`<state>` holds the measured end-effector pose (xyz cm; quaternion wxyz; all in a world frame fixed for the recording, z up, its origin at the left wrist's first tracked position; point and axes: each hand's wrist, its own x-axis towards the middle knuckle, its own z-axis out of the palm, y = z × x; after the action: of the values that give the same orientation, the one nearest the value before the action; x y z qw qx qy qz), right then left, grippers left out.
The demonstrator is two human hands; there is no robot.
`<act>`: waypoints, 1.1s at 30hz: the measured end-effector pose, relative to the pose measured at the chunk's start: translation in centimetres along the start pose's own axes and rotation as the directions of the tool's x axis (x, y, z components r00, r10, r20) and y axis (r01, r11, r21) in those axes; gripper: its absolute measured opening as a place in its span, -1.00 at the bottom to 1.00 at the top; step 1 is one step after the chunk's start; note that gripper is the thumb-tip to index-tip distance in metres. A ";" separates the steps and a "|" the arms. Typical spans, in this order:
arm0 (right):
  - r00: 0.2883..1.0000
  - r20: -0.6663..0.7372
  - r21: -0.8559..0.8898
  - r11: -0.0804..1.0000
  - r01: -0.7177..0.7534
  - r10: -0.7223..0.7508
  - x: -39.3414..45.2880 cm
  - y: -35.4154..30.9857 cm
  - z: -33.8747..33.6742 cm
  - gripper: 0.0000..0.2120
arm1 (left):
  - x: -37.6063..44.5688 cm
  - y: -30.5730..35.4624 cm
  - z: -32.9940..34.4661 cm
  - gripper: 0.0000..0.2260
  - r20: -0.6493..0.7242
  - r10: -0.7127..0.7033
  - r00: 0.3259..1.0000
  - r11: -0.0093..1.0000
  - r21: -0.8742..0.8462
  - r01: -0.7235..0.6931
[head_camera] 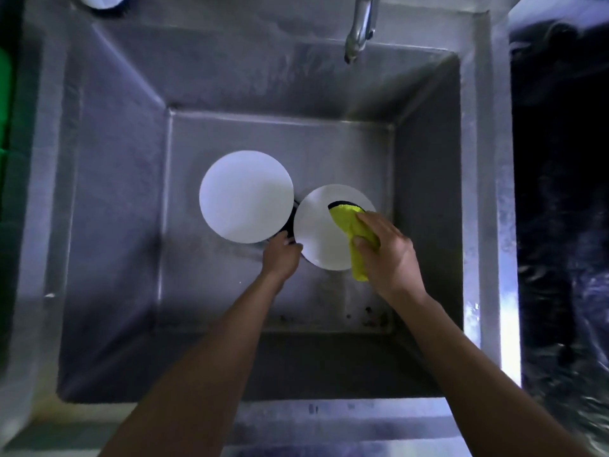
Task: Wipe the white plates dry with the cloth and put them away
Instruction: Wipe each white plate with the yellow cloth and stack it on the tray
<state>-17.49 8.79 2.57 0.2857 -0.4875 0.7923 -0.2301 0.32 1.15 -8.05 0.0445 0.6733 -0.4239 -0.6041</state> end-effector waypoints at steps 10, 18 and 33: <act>1.000 -0.004 0.021 1.000 0.023 -0.023 0.9 2.9 1.3 -0.60 | 2.7 0.3 3.1 -0.78 -0.055 -0.135 0.989 0.951 -0.286 0.114; 0.999 -0.020 0.065 0.997 0.029 -0.028 0.1 3.1 -0.5 -0.62 | 2.0 -0.1 4.7 -0.61 -0.046 -0.192 0.980 0.923 -0.348 0.165; 0.999 -0.031 0.039 0.999 0.025 -0.024 -3.3 2.5 -4.5 -0.59 | -3.9 5.0 4.5 -0.52 0.160 -0.134 0.978 0.830 -0.520 0.199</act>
<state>-20.95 13.16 4.98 0.2802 -0.4879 0.7859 -0.2566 -5.78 2.47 -3.39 0.1520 0.6320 -0.1809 -0.7380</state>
